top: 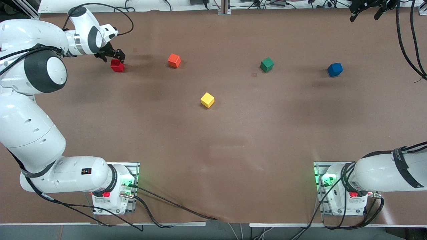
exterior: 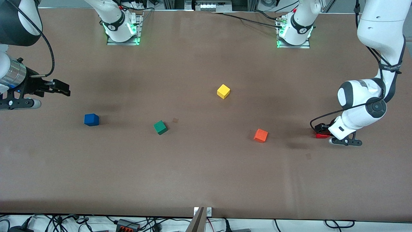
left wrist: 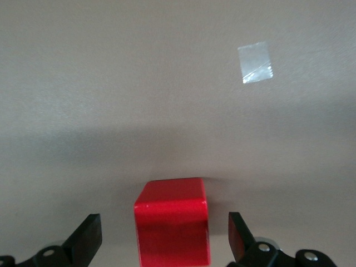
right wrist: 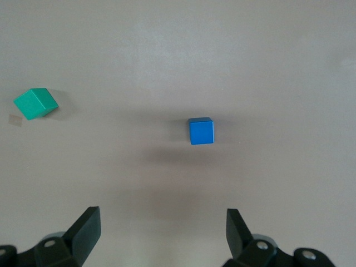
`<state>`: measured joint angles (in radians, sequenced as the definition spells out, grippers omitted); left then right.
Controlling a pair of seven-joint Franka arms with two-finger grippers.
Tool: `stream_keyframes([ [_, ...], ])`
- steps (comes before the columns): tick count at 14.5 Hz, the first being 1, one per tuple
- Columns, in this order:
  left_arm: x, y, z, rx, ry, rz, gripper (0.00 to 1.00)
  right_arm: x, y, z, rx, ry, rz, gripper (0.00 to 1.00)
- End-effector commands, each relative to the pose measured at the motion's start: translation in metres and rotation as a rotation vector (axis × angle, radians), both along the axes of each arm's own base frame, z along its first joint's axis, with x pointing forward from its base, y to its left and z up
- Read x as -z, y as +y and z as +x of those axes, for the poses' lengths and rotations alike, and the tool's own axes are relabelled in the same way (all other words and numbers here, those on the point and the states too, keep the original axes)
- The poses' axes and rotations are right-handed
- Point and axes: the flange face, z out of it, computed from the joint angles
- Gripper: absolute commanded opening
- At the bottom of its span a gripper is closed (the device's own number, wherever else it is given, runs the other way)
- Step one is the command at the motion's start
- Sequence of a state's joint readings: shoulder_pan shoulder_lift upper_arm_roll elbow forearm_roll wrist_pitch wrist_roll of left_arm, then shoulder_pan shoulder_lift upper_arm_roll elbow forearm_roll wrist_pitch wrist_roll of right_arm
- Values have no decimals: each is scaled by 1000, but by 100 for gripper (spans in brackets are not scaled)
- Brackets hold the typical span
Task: Pass red block to right arm, stack on blue
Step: 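Move the left gripper down over the red cube, then close the left gripper on the red cube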
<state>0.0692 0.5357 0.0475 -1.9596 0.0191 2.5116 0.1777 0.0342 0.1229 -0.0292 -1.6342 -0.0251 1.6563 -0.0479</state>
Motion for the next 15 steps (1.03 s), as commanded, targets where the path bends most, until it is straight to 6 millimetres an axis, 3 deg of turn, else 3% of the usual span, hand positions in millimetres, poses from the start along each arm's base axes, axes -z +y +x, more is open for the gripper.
stream_keyframes([
  [1,5,3,0,29,-12,-1,88,-1,3,2,-2,7,32,100],
  [5,10,2,-1,23,3,-5,48,1,2,3,-4,11,34,100],
  [8,7,0,0,23,21,-11,28,0,3,2,-11,10,35,100],
  [10,-12,-2,8,31,45,-16,23,0,2,2,-10,10,35,100],
  [15,-75,-12,36,144,168,-45,21,1,3,3,-13,12,35,100],
])
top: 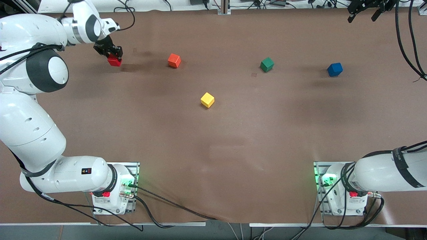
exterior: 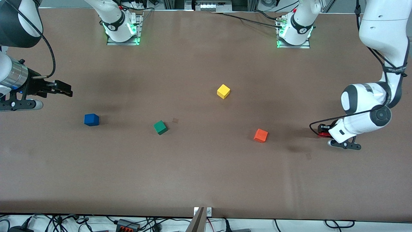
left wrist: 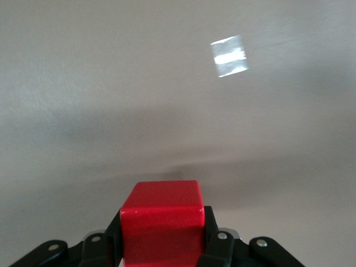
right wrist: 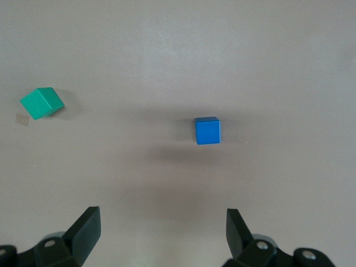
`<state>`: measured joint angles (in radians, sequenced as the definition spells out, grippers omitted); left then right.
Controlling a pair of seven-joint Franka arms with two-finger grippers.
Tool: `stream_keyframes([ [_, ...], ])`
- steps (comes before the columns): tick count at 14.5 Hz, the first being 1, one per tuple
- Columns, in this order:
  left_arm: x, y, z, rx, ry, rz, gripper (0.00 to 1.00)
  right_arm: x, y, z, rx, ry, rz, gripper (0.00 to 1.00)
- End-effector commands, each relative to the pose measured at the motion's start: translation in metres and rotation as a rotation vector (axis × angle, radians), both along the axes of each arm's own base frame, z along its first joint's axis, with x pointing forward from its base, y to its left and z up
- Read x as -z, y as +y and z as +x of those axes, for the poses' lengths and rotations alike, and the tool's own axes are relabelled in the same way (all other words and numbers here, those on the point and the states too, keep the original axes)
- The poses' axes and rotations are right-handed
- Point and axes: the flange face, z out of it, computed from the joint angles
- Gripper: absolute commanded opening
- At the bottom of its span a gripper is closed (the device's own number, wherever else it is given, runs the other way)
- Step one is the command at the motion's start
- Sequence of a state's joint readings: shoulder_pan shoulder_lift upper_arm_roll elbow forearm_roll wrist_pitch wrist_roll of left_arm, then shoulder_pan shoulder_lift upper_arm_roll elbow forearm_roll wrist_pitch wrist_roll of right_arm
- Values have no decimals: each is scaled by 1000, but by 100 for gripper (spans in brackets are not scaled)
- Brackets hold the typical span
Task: Pass red block to right arm, stack on blue
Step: 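Close the left gripper on the red cube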
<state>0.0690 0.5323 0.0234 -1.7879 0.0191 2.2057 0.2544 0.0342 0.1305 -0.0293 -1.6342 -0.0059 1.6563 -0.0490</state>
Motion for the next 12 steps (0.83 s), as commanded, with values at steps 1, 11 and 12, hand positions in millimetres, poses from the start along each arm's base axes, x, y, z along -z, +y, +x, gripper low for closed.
stream_keyframes([
  [1,-41,1,13,72,62,-29,20,-3,1,1,-17,4,16,100],
  [11,-104,-99,-2,609,220,-520,12,2,2,2,-7,16,42,100],
  [12,-108,-108,-2,700,171,-610,12,2,4,2,-7,16,49,100],
])
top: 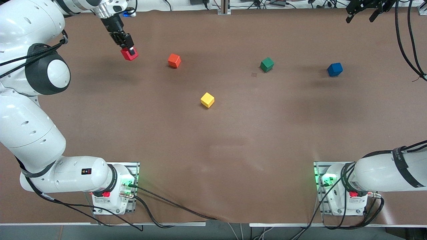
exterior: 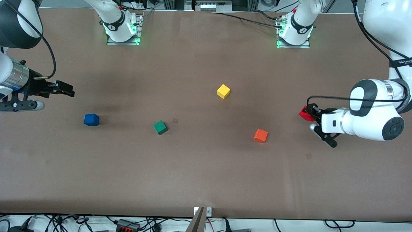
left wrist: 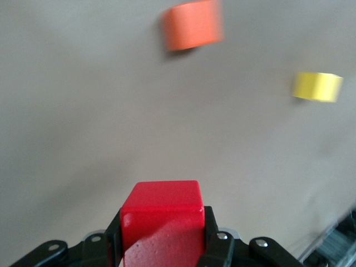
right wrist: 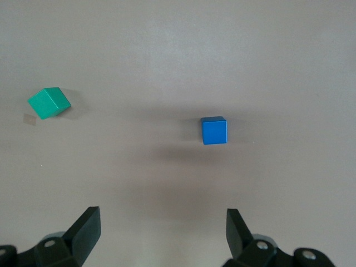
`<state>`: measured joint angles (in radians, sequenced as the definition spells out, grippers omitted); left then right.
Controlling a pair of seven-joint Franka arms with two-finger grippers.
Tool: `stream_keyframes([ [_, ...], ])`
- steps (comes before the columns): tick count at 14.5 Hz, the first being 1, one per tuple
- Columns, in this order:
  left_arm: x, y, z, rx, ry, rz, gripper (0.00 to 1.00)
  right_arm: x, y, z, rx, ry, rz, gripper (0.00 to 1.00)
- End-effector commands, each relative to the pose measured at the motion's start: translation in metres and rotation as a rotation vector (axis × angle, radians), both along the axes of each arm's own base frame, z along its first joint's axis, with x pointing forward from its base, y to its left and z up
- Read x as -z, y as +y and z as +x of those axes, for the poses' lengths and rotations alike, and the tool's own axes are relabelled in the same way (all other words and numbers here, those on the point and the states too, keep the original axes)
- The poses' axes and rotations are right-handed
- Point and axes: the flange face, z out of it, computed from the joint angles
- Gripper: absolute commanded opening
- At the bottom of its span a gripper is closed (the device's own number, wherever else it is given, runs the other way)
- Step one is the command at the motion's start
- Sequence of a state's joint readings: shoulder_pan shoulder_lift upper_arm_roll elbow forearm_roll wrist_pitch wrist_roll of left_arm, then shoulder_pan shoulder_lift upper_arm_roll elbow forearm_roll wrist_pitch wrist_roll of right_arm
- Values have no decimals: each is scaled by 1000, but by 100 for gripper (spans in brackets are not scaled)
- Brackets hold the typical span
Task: Pass red block to right arm, stack on blue
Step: 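Lift the red cube with the left gripper while the right gripper approaches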
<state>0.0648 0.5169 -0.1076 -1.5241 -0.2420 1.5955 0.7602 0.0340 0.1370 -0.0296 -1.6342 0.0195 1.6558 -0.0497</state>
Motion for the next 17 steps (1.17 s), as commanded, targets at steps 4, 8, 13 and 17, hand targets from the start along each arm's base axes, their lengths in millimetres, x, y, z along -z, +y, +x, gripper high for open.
stream_keyframes([
  [4,-37,-47,-2,235,-167,-630,11,20,15,-2,8,108,153,100],
  [8,-61,-87,7,290,-400,-1018,12,38,38,1,38,171,333,100],
  [13,-75,-160,12,304,-685,-1250,10,61,85,16,118,241,726,100],
  [17,-75,-230,11,170,-866,-1263,8,67,132,23,145,276,930,100],
])
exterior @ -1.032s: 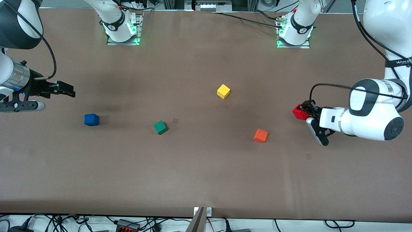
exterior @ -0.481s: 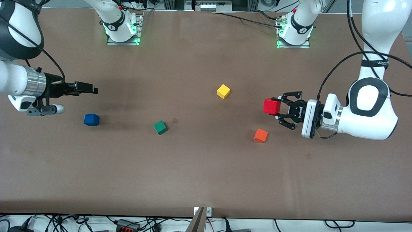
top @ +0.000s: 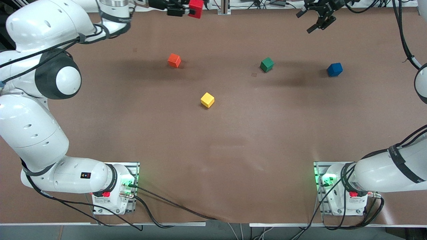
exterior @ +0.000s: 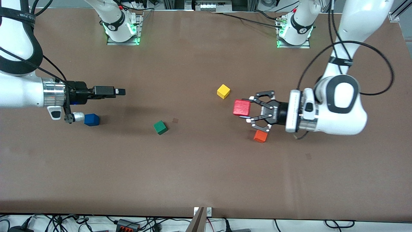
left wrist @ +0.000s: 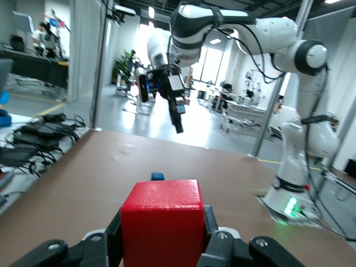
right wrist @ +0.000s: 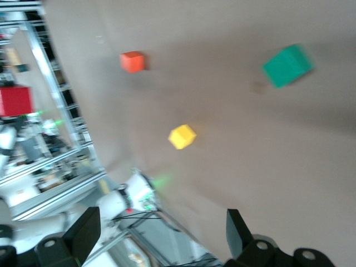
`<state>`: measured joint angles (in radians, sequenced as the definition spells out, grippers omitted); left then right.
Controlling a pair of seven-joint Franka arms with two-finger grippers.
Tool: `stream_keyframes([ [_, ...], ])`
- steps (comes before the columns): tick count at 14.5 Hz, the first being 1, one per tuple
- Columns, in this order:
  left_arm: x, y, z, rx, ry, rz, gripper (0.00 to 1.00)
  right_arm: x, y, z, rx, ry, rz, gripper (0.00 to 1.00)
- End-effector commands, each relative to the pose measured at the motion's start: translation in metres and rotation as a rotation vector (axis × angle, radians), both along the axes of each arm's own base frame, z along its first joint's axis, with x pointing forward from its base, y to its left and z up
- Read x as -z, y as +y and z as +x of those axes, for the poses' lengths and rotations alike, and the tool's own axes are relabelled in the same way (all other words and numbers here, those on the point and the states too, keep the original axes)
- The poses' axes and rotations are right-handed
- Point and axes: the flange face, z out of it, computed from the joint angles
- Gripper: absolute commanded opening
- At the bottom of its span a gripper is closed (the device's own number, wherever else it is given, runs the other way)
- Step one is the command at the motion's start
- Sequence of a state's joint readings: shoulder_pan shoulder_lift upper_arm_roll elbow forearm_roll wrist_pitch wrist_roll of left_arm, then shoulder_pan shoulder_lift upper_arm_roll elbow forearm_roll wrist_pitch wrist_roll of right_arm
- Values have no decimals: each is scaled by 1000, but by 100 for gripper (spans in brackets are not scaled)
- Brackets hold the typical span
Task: Pass red block to right arm, stack on blue
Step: 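Lift the red cube with the left gripper while the right gripper approaches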
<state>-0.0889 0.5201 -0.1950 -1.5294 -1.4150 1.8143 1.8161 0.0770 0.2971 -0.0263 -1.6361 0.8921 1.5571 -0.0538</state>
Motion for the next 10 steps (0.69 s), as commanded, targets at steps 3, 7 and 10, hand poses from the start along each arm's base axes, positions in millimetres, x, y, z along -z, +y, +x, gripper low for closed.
stream_keyframes([
  [3,6,-73,-17,-174,-87,-130,6,20,51,13,45,29,189,100],
  [7,18,-130,-41,-213,-105,-214,3,30,82,19,86,45,375,100],
  [10,33,-169,-62,-251,-139,-246,2,41,95,27,150,95,502,100],
])
